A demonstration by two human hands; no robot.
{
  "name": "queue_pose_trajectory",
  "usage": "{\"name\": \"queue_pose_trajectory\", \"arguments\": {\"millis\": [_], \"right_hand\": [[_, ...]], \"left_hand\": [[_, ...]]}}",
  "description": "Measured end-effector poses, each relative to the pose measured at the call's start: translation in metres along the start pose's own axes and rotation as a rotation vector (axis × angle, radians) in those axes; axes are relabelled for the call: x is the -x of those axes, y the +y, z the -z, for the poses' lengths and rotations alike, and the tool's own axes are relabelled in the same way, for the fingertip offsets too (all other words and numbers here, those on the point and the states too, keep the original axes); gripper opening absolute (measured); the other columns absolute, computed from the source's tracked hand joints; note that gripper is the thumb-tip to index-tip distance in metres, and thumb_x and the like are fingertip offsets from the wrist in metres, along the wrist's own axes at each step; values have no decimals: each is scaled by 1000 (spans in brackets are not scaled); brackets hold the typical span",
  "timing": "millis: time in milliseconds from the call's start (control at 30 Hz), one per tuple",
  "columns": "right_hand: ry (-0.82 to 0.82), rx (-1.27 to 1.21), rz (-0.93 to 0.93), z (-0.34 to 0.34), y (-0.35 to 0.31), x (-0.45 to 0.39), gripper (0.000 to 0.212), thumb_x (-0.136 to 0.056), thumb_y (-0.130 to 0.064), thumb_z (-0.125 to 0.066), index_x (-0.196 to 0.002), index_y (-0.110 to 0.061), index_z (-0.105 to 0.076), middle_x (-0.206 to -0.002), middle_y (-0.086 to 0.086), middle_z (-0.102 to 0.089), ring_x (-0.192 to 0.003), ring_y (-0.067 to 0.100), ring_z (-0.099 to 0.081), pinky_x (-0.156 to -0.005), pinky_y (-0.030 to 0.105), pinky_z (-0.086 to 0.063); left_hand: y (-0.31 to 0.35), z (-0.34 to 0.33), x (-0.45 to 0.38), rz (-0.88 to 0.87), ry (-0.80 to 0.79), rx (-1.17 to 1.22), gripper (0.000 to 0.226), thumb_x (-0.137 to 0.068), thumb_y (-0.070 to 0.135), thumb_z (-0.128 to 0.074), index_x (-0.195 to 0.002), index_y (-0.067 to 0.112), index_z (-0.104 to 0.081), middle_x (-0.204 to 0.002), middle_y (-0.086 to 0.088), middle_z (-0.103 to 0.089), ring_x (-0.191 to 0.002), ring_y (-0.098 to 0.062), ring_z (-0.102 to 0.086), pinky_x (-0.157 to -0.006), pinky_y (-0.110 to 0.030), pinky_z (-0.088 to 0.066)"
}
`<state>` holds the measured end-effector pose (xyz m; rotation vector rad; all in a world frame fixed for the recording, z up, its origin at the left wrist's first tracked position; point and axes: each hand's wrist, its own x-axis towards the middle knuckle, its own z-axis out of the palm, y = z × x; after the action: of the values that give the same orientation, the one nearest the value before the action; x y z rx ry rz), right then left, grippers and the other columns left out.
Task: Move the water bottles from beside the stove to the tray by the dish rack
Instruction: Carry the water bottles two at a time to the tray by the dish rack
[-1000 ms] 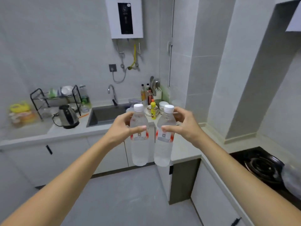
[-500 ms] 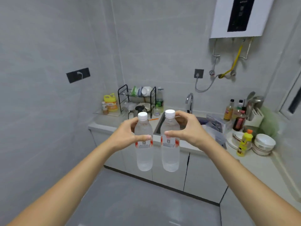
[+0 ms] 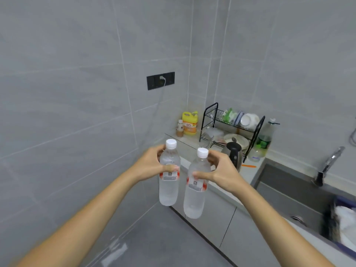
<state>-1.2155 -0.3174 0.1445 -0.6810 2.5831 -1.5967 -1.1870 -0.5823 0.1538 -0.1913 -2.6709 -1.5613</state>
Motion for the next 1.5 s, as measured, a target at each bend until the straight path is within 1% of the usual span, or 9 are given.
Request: {"name": "queue_pose_trajectory", "arguments": {"millis": [100, 333, 567, 733, 933, 1067, 1200, 1333, 1500], "right_hand": [[22, 7, -27, -13, 7, -69, 58, -68, -21, -97, -118, -26, -68, -112, -7, -75, -106, 12, -69, -99, 38, -56], [114, 39, -48, -20, 20, -200, 54, -68, -19, -97, -112, -27, -67, -103, -6, -74, -92, 16, -67, -81, 24, -53], [121, 104, -110, -10, 71, -317, 50, -63, -30, -98, -103, -28, -68, -91, 1, -66, -77, 14, -55, -71, 31, -48], [152, 97, -123, 14, 114, -408, 59, -58, -28, -97, -110, -24, -71, -102, 3, -76, -94, 26, -70, -86, 50, -59], [128, 97, -134, 45, 160, -511, 56, -60, -22, -97, -107, -15, -68, -98, 9, -74, -83, 22, -69, -77, 44, -59], [138, 113, -169, 51, 199, -538, 51, -64, -20, -97, -104, -17, -66, -90, -1, -71, -71, 4, -59, -69, 32, -52], [154, 132, -229, 49, 243, -549, 45, -67, -20, -96, -93, -30, -60, -80, -15, -61, -69, -8, -56, -59, 12, -39], [202, 181, -354, 35, 295, -545, 50, -66, -27, -96, -97, -24, -57, -78, -11, -56, -67, 6, -49, -57, 19, -34], [246, 257, -527, 19, 345, -533, 53, -66, -24, -95, -99, -24, -53, -86, -5, -57, -81, 19, -54, -64, 31, -42]], "left_hand": [[-33, 38, -53, 36, 25, 24, 49, -75, 17, -94, -118, 22, -70, -109, 7, -80, -101, -9, -76, -98, -39, -60], [-82, 96, -181, 46, -11, 19, 47, -72, 22, -96, -112, 21, -72, -106, -1, -81, -99, -23, -78, -91, -55, -61], [-112, 98, -310, -4, -60, 19, 55, -66, 26, -98, -114, 24, -73, -106, 3, -81, -101, -17, -78, -96, -49, -61], [-126, 88, -417, -15, -102, -1, 54, -65, 18, -99, -113, 24, -75, -106, 2, -81, -100, -17, -78, -92, -45, -63], [-138, 75, -529, 1, -86, -35, 51, -64, 16, -98, -108, 29, -76, -100, 6, -81, -94, -15, -77, -81, -34, -62], [-158, 54, -576, 17, -107, -60, 50, -62, 20, -97, -104, 36, -75, -100, 12, -80, -95, -10, -76, -80, -32, -61], [-184, 26, -616, 54, -172, -112, 57, -52, 43, -93, -105, 34, -74, -103, 9, -79, -99, -16, -75, -85, -46, -63], [-221, -13, -648, 79, -279, -156, 62, -49, 48, -91, -106, 34, -69, -106, 11, -73, -102, -14, -70, -87, -38, -60], [-250, -65, -677, 53, -445, -159, 46, -63, 23, -96, -81, 29, -54, -79, 13, -56, -78, -12, -58, -63, -27, -39]]}}
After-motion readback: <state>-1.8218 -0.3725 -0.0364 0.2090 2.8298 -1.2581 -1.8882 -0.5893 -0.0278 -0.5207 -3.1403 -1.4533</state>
